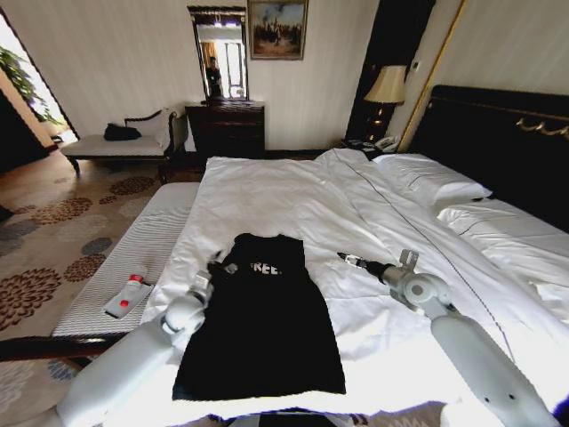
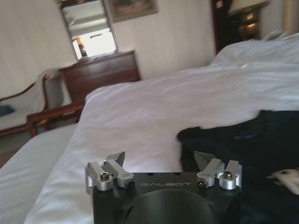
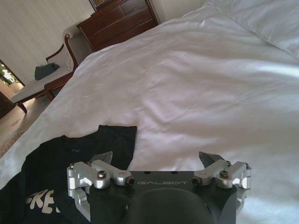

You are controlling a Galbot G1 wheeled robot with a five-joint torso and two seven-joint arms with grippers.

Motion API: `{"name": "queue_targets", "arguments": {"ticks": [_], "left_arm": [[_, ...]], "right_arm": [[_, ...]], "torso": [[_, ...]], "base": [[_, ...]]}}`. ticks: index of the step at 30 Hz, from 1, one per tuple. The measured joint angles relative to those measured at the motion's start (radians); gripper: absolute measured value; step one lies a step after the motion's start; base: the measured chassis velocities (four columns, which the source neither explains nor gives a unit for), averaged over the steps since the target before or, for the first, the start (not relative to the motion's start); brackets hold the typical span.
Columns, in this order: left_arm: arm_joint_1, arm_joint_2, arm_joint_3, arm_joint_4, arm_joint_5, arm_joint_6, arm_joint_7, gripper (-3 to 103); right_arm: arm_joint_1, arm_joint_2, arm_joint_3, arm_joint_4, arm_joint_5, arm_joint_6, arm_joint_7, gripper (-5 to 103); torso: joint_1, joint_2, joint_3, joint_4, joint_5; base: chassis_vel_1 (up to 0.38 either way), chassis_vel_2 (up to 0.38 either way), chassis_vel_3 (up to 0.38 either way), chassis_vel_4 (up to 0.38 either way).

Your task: Fold the clothes on the bed.

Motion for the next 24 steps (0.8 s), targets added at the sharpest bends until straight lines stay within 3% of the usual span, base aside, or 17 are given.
{"name": "queue_targets", "arguments": {"ticks": [1,4,13,24], "left_arm": [[0.0,0.0,0.0,0.0,0.0,0.0,0.0,85],[-0.058,-0.048,0.024,0.078,0.001,-0.01,-0.001,98],[-0.166,-0.157,0.087,0.214,-0.016,-0.023,-0.004,100],[-0.183,-0.156,0.051,0.289,-0.032,-0.019,-0.011,100]], "right_arm": [[0.0,0.0,0.0,0.0,0.0,0.0,0.0,100],[-0.01,-0.004,0.005,0.007,-0.001,0.0,-0.002,100],[-0.025,-0.02,0.018,0.013,0.002,0.001,-0.005,100],[-0.012,-0.023,0.013,0.002,0.004,0.001,-0.007,100]], "torso": [[0.0,0.0,0.0,0.0,0.0],[0.0,0.0,0.0,-0.0007,0.0003],[0.0,0.0,0.0,-0.0007,0.0003],[0.0,0.0,0.0,0.0001,0.0003]], "base": [[0.0,0.0,0.0,0.0],[0.0,0.0,0.0,0.0],[0.0,0.0,0.0,0.0],[0.0,0.0,0.0,0.0]]}}
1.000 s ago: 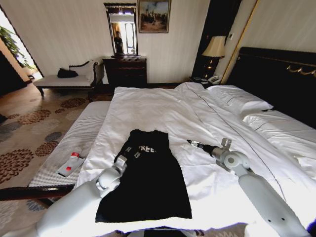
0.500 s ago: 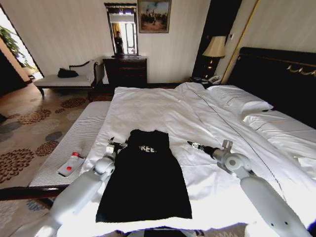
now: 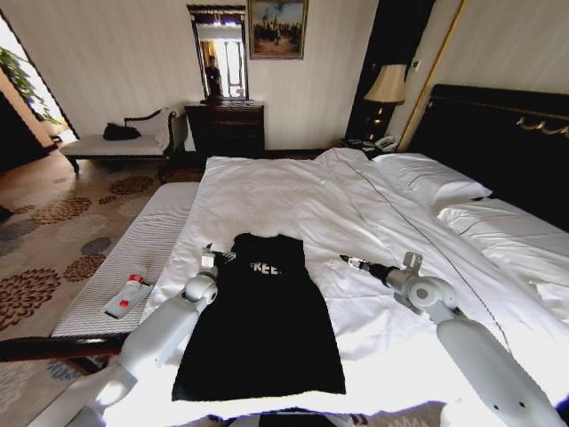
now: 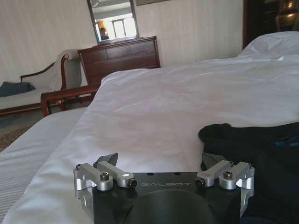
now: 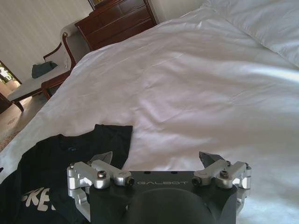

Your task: Fold the clothes on the bed.

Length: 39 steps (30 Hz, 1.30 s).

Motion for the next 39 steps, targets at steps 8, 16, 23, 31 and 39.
{"name": "queue_targets", "arguments": {"ticks": [8,16,23,31,39], "left_arm": [[-0.055,-0.072,-0.005,0.144,0.033,-0.018,0.012,100],[-0.118,-0.137,0.022,0.237,0.06,-0.053,0.037,100],[-0.169,-0.191,0.037,0.313,0.077,-0.078,0.052,100],[-0.213,-0.249,0.073,0.394,0.086,-0.079,0.069,100],[-0.224,-0.253,0.151,0.385,0.102,-0.092,0.089,100]], "right_arm": [[0.006,-0.009,-0.007,-0.003,0.003,0.0,-0.002,100],[-0.01,-0.019,0.004,0.004,0.005,0.0,-0.005,100],[-0.027,-0.025,0.015,0.014,0.006,0.0,-0.005,100],[-0.028,-0.039,0.019,0.013,0.017,0.001,-0.006,100],[-0.042,-0.05,0.032,0.007,0.021,0.005,-0.013,100]], "torso": [[0.0,0.0,0.0,-0.0003,-0.0001],[0.0,0.0,0.0,-0.0006,0.0002],[0.0,0.0,0.0,-0.0003,0.0001],[0.0,0.0,0.0,-0.0006,0.0001],[0.0,0.0,0.0,-0.0006,-0.0001]], "base": [[0.0,0.0,0.0,0.0],[0.0,0.0,0.0,0.0],[0.0,0.0,0.0,0.0],[0.0,0.0,0.0,0.0],[0.0,0.0,0.0,0.0]]}}
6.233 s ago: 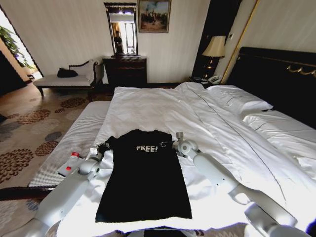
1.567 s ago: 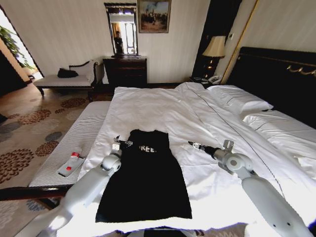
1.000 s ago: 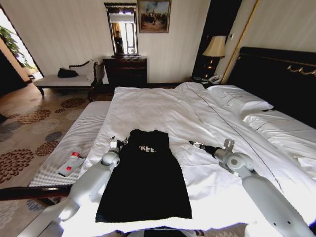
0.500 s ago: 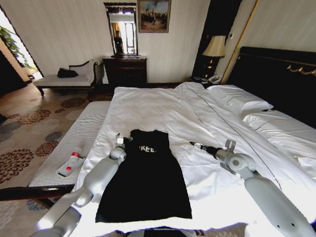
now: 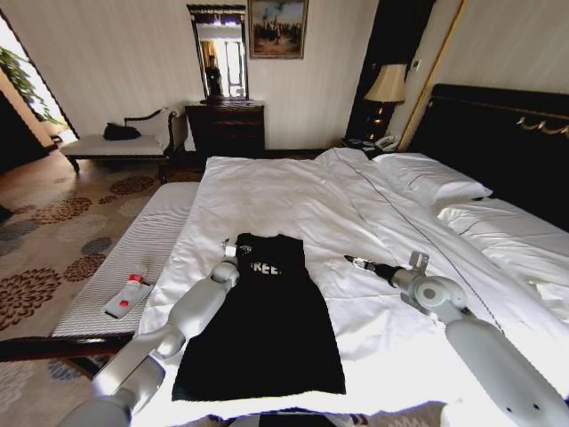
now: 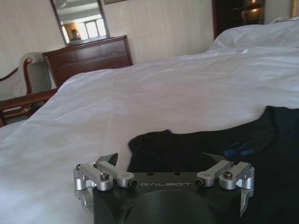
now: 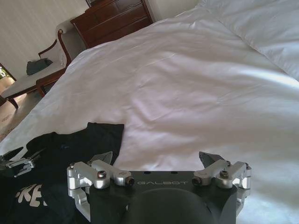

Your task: Fold the clothes on the bed.

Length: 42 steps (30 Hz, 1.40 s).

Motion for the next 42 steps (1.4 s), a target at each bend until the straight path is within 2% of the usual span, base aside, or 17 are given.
{"name": "queue_targets", "arguments": {"ticks": [3,7,15,19,22,28,33,42], "left_arm": [[0.006,0.011,0.006,-0.03,-0.001,-0.003,0.0,100],[0.016,0.079,0.015,-0.115,-0.041,-0.001,-0.006,100],[0.005,0.121,-0.025,-0.116,-0.119,0.023,0.005,100],[-0.008,0.104,-0.027,-0.082,-0.125,0.031,0.036,100],[-0.025,0.069,-0.027,-0.044,-0.174,0.059,0.068,100],[-0.064,0.02,-0.02,0.033,-0.217,0.083,0.102,100],[-0.098,-0.029,-0.022,0.11,-0.235,0.098,0.111,100],[-0.135,-0.069,-0.032,0.181,-0.242,0.119,0.117,97]], "right_arm": [[0.0,0.0,0.001,0.001,0.0,0.0,0.0,100],[0.004,0.006,0.0,0.003,0.001,0.0,0.0,100],[0.024,0.015,-0.018,-0.003,-0.004,0.0,0.001,100],[0.031,0.01,-0.021,-0.008,-0.003,-0.001,0.002,100],[0.031,0.002,-0.021,-0.01,-0.002,-0.001,0.003,100],[0.032,-0.006,-0.019,-0.015,0.002,-0.002,0.003,100],[0.036,-0.015,-0.019,-0.016,0.008,-0.002,0.003,100],[0.041,-0.03,-0.018,-0.016,0.016,-0.003,0.003,100]], "torso": [[0.0,0.0,0.0,-0.0002,0.0001],[0.0,0.0,0.0,0.0005,0.0001],[0.0,0.0,0.0,0.0004,0.0],[0.0,0.0,0.0,0.0001,-0.0001],[0.0,0.0,0.0,-0.0001,-0.0001],[0.0,0.0,0.0,0.0001,0.0001],[0.0,0.0,0.0,0.0001,0.0001],[0.0,0.0,0.0,0.0003,0.0002]], "base": [[0.0,0.0,0.0,0.0],[0.0,0.0,0.0,0.0],[0.0,0.0,0.0,0.0],[0.0,0.0,0.0,0.0],[0.0,0.0,0.0,0.0],[0.0,0.0,0.0,0.0],[0.0,0.0,0.0,0.0],[0.0,0.0,0.0,0.0]]}}
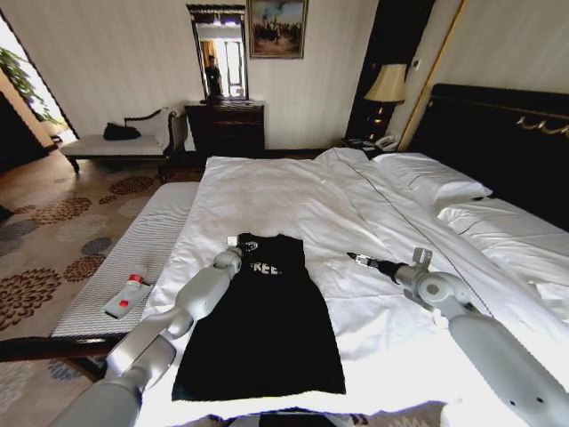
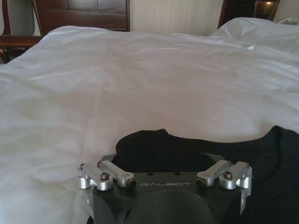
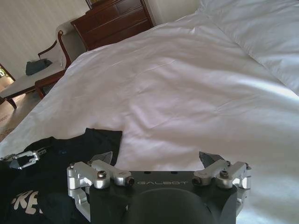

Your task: Fold the clothes on the bed.

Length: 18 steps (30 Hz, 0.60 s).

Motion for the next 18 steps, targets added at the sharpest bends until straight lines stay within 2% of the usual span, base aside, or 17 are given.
{"name": "queue_targets", "arguments": {"ticks": [3,4,7,8,9,11,14,16,17,18], "left_arm": [[-0.005,0.001,0.009,0.001,-0.021,0.008,0.0,84],[-0.005,0.001,0.009,0.001,-0.021,0.008,0.0,84],[-0.005,0.003,0.02,-0.009,-0.035,0.008,-0.001,68],[-0.005,0.003,0.02,-0.009,-0.035,0.008,-0.001,68],[-0.003,0.004,0.026,-0.012,-0.037,0.002,-0.006,62],[-0.002,0.006,0.032,-0.016,-0.038,-0.004,-0.011,62],[0.004,-0.001,0.037,-0.022,-0.035,-0.007,-0.065,43],[0.005,-0.004,0.032,-0.023,-0.032,0.0,-0.072,43],[0.005,-0.008,0.027,-0.022,-0.028,0.006,-0.08,49],[0.005,-0.01,0.024,-0.02,-0.026,0.01,-0.086,49]], "right_arm": [[0.002,-0.001,0.0,0.0,0.001,0.0,0.0,100],[0.002,-0.001,0.0,0.0,0.001,0.0,0.0,100],[0.016,0.001,-0.01,-0.01,0.001,-0.001,0.003,100],[0.016,0.001,-0.01,-0.01,0.001,-0.001,0.003,100],[0.024,0.004,-0.016,-0.018,0.001,-0.002,0.004,100],[0.031,0.006,-0.021,-0.024,0.001,-0.002,0.005,100],[0.048,0.019,-0.039,-0.033,0.001,-0.004,0.007,100],[0.051,0.022,-0.044,-0.033,0.001,-0.005,0.008,100],[0.055,0.024,-0.048,-0.034,0.001,-0.005,0.008,100],[0.057,0.026,-0.051,-0.034,0.0,-0.006,0.008,100]], "torso": [[0.0,0.0,0.0,-0.0002,0.0],[0.0,0.0,0.0,-0.0002,0.0],[0.0,0.0,0.0,-0.0001,-0.0001],[0.0,0.0,0.0,-0.0001,-0.0001],[0.0,0.0,0.0,-0.0001,-0.0002],[0.0,0.0,0.0,-0.0002,-0.0002],[0.0,0.0,0.0,-0.0001,-0.0002],[0.0,0.0,0.0,-0.0002,-0.0002],[0.0,0.0,0.0,-0.0003,-0.0001],[0.0,0.0,0.0,-0.0002,-0.0001]], "base": [[0.0,0.0,0.0,0.0],[0.0,0.0,0.0,0.0],[0.0,0.0,0.0,0.0],[0.0,0.0,0.0,0.0],[0.0,0.0,0.0,0.0],[0.0,0.0,0.0,0.0],[0.0,0.0,0.0,0.0],[0.0,0.0,0.0,0.0],[0.0,0.0,0.0,0.0],[0.0,0.0,0.0,0.0]]}}
